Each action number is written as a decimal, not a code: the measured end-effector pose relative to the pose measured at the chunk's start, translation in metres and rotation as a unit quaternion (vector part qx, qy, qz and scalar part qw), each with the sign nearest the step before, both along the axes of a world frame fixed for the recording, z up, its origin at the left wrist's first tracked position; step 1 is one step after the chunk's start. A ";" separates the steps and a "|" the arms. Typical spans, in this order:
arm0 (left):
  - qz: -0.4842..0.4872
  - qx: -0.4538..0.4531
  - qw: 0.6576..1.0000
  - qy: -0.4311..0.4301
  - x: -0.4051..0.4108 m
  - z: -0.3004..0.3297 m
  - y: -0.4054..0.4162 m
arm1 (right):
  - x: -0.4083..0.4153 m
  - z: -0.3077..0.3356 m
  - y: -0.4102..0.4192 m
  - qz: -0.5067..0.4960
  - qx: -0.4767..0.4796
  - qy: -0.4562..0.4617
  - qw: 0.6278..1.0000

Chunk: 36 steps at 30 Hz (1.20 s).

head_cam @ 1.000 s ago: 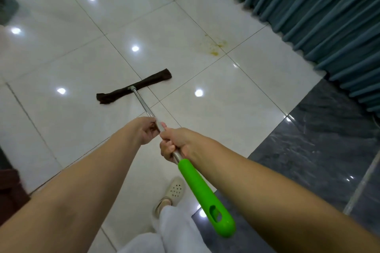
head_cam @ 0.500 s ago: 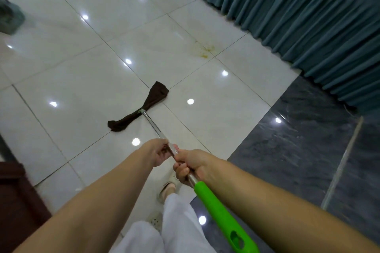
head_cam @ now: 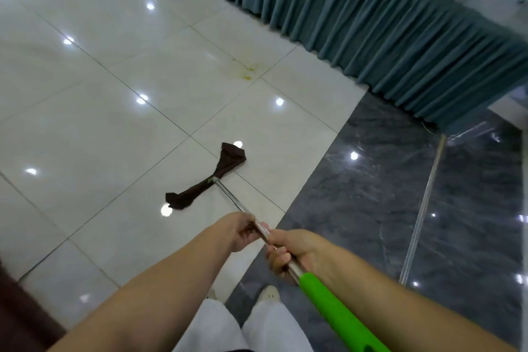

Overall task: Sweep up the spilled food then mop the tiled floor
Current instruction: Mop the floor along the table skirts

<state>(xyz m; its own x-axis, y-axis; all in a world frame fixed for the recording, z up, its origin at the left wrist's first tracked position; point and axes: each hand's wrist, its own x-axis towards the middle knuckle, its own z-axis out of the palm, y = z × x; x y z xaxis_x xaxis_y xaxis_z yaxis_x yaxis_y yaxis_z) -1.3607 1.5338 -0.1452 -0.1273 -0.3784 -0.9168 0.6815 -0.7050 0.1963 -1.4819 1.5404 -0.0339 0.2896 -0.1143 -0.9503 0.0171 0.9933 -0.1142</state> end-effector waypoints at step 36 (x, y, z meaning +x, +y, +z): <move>0.204 0.018 0.977 -0.054 0.052 -0.013 0.055 | 0.055 -0.019 0.006 0.178 0.094 -0.043 0.979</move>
<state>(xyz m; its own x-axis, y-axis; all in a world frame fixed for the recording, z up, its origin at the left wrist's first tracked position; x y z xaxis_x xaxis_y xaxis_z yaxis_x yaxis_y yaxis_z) -1.3089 1.5888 -0.1586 0.1261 -0.3443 -0.9303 0.8836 -0.3873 0.2631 -1.4268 1.5467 -0.0530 0.3585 0.1823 -0.9156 -0.3316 0.9416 0.0576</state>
